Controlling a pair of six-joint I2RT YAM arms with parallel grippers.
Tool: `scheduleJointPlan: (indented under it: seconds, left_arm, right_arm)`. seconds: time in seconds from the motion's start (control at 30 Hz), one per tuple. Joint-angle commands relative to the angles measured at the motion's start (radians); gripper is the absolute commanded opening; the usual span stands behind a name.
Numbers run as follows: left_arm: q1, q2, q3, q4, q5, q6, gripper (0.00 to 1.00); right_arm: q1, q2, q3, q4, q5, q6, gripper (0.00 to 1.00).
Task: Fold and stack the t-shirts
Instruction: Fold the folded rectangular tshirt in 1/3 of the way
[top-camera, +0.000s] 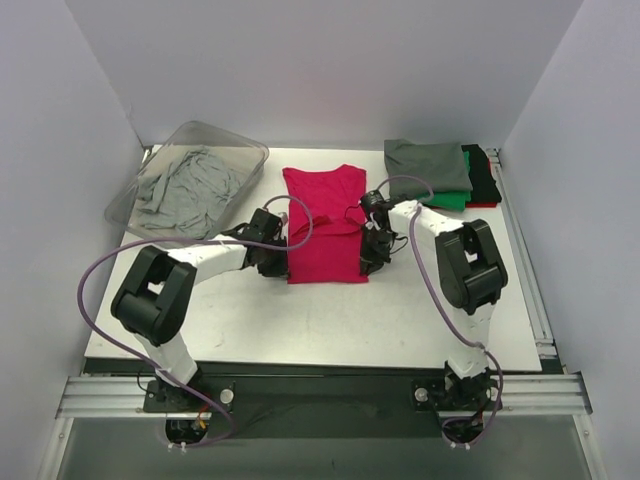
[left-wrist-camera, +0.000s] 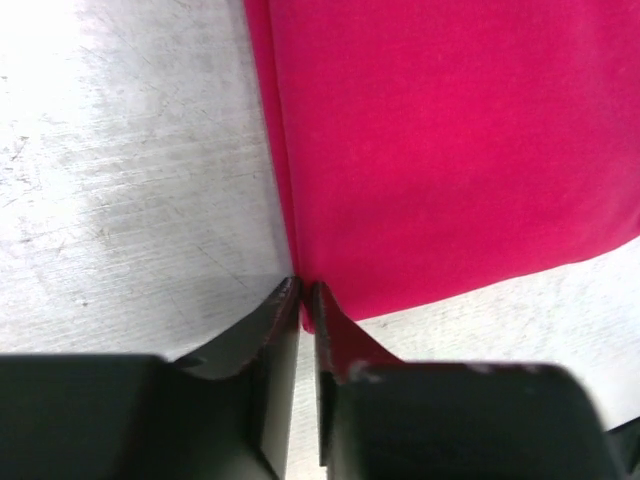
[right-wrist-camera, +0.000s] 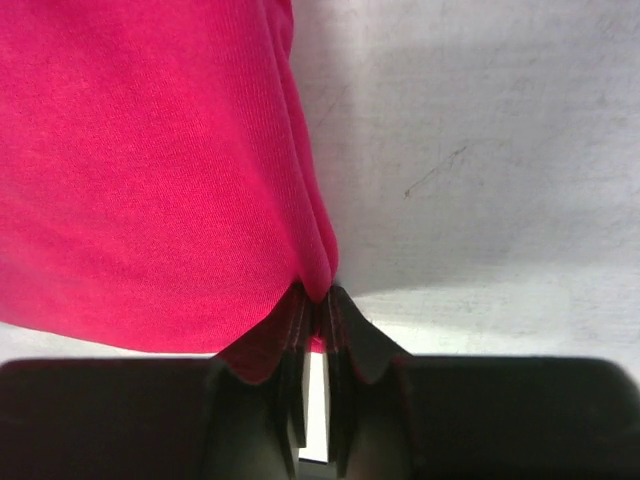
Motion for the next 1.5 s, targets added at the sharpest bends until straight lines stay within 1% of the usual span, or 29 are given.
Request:
scheduleJointPlan:
  seconds: [0.0,0.1,0.13,0.3,0.47,0.73,0.77,0.8,0.83,0.87,0.9,0.93,0.97,1.0,1.03,1.13,1.2,1.3,1.33,1.47]
  left_arm:
    - [-0.012,0.035,-0.039,-0.011,-0.003,0.012,0.19]
    - [-0.014,0.019,-0.06,-0.022,-0.005,0.015,0.03]
    - [-0.017,0.011,-0.065,-0.026,-0.011,0.018,0.0]
    - [-0.029,-0.079,-0.134,-0.072,-0.029,0.021,0.0]
    - [-0.057,-0.165,-0.201,-0.103,0.018,0.0,0.0]
    - [-0.187,-0.303,-0.272,-0.196,0.046,-0.063,0.0]
    - [-0.195,-0.32,-0.264,-0.242,0.026,-0.063,0.07]
    - [-0.2,-0.339,-0.261,-0.262,0.021,-0.063,0.24]
    - [-0.204,-0.359,-0.26,-0.281,0.017,-0.063,0.31]
    - [-0.209,-0.404,-0.26,-0.311,0.009,-0.063,0.36]
    - [-0.213,-0.431,-0.257,-0.324,0.003,-0.068,0.45]
    - [-0.216,-0.487,-0.257,-0.333,-0.002,-0.069,0.48]
    - [-0.226,-0.518,-0.257,-0.341,-0.009,-0.069,0.5]
    - [-0.232,-0.549,-0.255,-0.339,-0.016,-0.068,0.52]
    - [-0.235,-0.605,-0.255,-0.332,-0.022,-0.065,0.52]
    - [-0.25,-0.693,-0.269,-0.261,-0.022,-0.043,0.51]
    - [-0.261,-0.715,-0.276,-0.175,-0.006,-0.026,0.51]
    - [-0.273,-0.713,-0.296,-0.047,0.01,-0.013,0.5]
    - [-0.279,-0.695,-0.302,0.019,0.017,-0.011,0.49]
    - [-0.315,-0.627,-0.319,0.171,0.009,-0.019,0.46]
  right_arm:
    - [0.008,-0.037,-0.053,-0.043,0.001,0.008,0.05]
    - [0.022,-0.063,-0.094,-0.045,-0.006,0.01,0.0]
    - [0.026,-0.069,-0.105,-0.045,-0.006,0.013,0.0]
    - [0.051,-0.141,-0.202,-0.047,-0.015,0.027,0.0]
    - [0.075,-0.227,-0.302,-0.054,-0.022,0.053,0.0]
    - [0.149,-0.352,-0.447,-0.099,-0.041,0.105,0.0]
    - [0.155,-0.377,-0.455,-0.111,-0.045,0.108,0.03]
    - [0.163,-0.39,-0.463,-0.119,-0.045,0.114,0.11]
    - [0.167,-0.402,-0.464,-0.131,-0.047,0.123,0.19]
    - [0.177,-0.416,-0.461,-0.143,-0.047,0.128,0.25]
    - [0.178,-0.446,-0.455,-0.174,-0.044,0.131,0.34]
    - [0.181,-0.465,-0.446,-0.189,-0.039,0.132,0.38]
    - [0.181,-0.5,-0.419,-0.221,-0.036,0.131,0.43]
    - [0.183,-0.514,-0.403,-0.235,-0.029,0.131,0.46]
    - [0.183,-0.526,-0.38,-0.249,-0.022,0.132,0.47]
    - [0.181,-0.549,-0.297,-0.278,-0.007,0.126,0.5]
    - [0.181,-0.537,-0.245,-0.277,0.005,0.119,0.51]
    - [0.183,-0.475,-0.188,-0.263,0.01,0.105,0.51]
    - [0.181,-0.458,-0.176,-0.255,0.005,0.105,0.51]
    - [0.184,-0.369,-0.142,-0.183,-0.025,0.112,0.51]
